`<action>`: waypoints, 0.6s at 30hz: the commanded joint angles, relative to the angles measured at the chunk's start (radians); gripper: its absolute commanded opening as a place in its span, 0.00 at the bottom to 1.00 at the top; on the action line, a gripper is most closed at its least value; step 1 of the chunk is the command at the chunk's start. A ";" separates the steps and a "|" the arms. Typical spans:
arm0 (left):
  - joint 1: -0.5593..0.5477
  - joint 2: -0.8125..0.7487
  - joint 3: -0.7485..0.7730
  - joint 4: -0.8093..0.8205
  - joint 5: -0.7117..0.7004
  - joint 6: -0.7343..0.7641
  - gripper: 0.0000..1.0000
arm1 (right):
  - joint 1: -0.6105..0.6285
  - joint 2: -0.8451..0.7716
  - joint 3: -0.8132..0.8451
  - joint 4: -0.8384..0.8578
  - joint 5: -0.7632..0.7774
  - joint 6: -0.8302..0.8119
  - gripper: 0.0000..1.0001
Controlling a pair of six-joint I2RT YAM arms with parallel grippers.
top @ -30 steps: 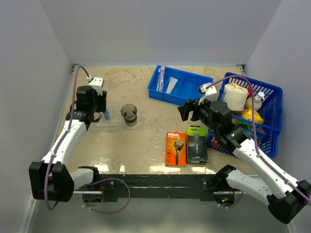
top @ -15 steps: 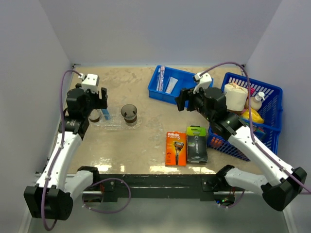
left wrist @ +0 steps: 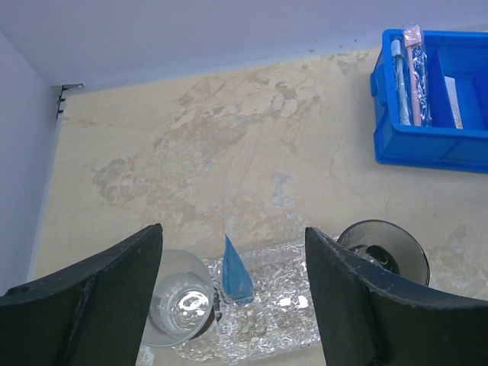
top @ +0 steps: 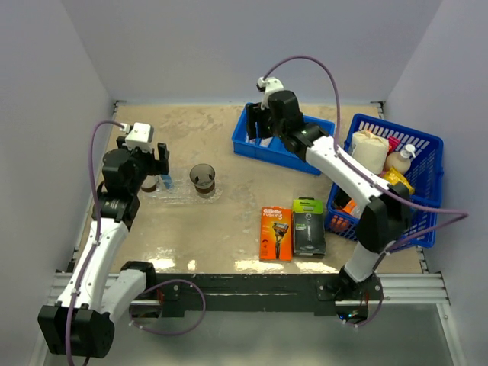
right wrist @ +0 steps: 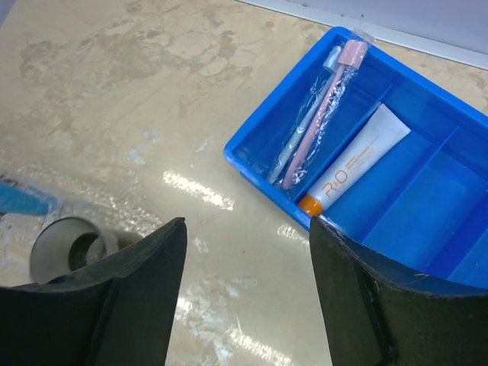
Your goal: Prepare toiletry sets of a toothbrush and toothpaste on the tray
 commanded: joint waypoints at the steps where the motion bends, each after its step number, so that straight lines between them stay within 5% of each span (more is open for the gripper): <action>1: 0.009 -0.028 -0.014 0.053 -0.008 -0.009 0.79 | -0.050 0.115 0.171 -0.064 0.002 0.019 0.67; 18: 0.007 -0.025 -0.024 0.039 -0.031 -0.007 0.79 | -0.152 0.501 0.360 -0.158 0.128 0.128 0.56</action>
